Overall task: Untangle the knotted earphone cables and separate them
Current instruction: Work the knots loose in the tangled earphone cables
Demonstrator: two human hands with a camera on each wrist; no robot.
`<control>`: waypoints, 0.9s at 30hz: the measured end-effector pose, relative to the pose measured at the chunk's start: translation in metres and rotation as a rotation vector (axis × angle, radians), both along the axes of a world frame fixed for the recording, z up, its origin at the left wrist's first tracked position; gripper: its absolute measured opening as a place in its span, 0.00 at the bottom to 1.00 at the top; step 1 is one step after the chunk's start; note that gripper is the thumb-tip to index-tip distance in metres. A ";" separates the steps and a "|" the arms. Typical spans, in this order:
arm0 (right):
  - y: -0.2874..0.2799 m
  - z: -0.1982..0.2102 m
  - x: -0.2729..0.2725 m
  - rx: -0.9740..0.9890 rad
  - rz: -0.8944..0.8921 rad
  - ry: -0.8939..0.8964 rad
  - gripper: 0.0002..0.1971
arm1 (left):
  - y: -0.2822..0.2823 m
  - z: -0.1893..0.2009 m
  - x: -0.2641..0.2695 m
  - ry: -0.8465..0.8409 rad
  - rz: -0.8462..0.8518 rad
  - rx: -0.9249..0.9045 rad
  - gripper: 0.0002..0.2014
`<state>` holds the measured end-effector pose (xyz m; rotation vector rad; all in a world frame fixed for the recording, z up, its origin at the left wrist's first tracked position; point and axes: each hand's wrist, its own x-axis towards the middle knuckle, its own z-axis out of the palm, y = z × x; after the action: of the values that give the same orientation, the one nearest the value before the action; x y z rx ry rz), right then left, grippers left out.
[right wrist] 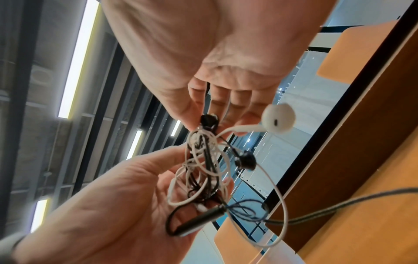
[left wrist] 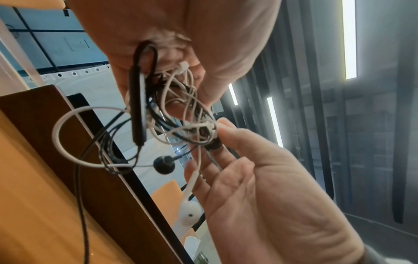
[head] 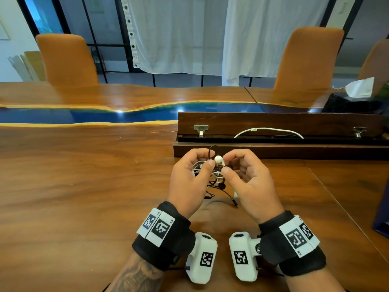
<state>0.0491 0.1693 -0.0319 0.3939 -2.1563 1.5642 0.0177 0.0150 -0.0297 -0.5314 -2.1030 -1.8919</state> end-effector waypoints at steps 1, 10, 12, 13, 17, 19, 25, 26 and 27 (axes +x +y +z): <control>-0.001 0.000 0.000 -0.015 0.002 0.001 0.14 | 0.000 0.000 -0.001 -0.002 0.007 0.010 0.09; -0.004 -0.002 0.000 -0.022 -0.068 -0.004 0.07 | 0.001 -0.001 -0.003 -0.036 -0.004 0.171 0.11; -0.004 -0.003 -0.001 -0.026 -0.069 -0.023 0.11 | 0.002 -0.001 -0.001 -0.079 -0.076 0.189 0.13; -0.004 -0.003 -0.001 -0.026 -0.073 -0.025 0.12 | 0.003 -0.001 -0.001 -0.084 -0.095 0.171 0.15; -0.002 -0.003 -0.002 -0.024 -0.128 -0.007 0.09 | 0.000 -0.004 -0.001 -0.070 -0.115 0.085 0.37; -0.001 -0.004 -0.003 -0.024 -0.145 0.001 0.10 | 0.000 -0.004 0.000 -0.054 -0.143 0.050 0.42; -0.001 -0.004 -0.002 -0.004 -0.137 0.019 0.11 | 0.001 -0.005 0.001 0.090 -0.020 -0.099 0.10; -0.001 -0.004 -0.002 -0.004 -0.132 0.015 0.11 | 0.001 -0.005 0.001 0.080 -0.013 -0.078 0.09; -0.002 -0.004 -0.002 0.001 -0.126 0.011 0.11 | 0.001 -0.004 0.001 0.076 -0.007 -0.064 0.09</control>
<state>0.0471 0.1677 -0.0355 0.2611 -2.1301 1.4880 0.0189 0.0161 -0.0338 -0.6160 -2.1215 -1.7844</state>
